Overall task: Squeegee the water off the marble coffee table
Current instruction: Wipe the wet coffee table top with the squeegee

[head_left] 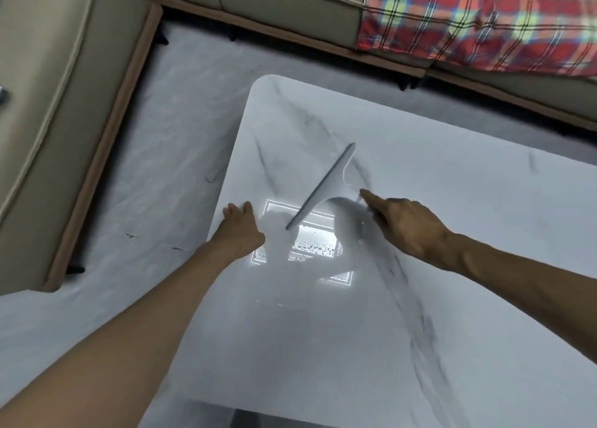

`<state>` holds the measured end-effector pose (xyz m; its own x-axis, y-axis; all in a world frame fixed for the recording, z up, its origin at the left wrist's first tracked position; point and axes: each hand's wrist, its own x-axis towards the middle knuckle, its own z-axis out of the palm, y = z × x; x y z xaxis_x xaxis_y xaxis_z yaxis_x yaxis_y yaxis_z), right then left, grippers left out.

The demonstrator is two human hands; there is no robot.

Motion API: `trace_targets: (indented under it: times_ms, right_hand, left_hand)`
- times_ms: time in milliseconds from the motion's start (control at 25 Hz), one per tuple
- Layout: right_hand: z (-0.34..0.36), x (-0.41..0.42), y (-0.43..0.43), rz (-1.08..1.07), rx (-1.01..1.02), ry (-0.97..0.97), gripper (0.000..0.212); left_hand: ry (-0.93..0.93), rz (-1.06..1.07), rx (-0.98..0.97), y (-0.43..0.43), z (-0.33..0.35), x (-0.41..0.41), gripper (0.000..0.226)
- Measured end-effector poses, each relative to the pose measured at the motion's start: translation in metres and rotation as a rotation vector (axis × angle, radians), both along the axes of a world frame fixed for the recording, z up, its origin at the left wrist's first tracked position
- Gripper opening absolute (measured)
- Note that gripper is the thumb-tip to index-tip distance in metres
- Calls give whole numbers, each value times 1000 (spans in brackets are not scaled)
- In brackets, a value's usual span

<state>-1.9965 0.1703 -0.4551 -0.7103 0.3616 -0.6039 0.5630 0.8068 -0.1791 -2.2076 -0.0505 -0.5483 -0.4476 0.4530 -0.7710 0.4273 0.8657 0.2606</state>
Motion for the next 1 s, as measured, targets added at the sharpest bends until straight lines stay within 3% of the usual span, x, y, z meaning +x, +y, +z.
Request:
trace_targets:
  times_ms: [120,240,320,480,640,840,1000]
  right_hand:
    - [17,11,10,37,80,39,45]
    - [8,-57,7,-46,99,254,36]
    - [-13,-115,-11,-128,50,243,27]
    - [-42,-160,-61,-199,-36,239,35]
    - [-36,-95,-93,57,-83,192,54]
    - [5,-18,-70,236,38,-30,52]
    - [9,-45,-104,192,-23,143,46]
  left_hand:
    - [72,145,194,-27,4,-7,46]
    - [147,335,363,-61,12,-10,17]
    - [166,422,405,-80,16,-11,7]
    - [156,540,418,-105,16,-14,11]
    - [127,589,391,-118,17,-10,10]
    - [206,479,240,-126,30,-6,35]
    - [212,475,145,-141,37,-4,45]
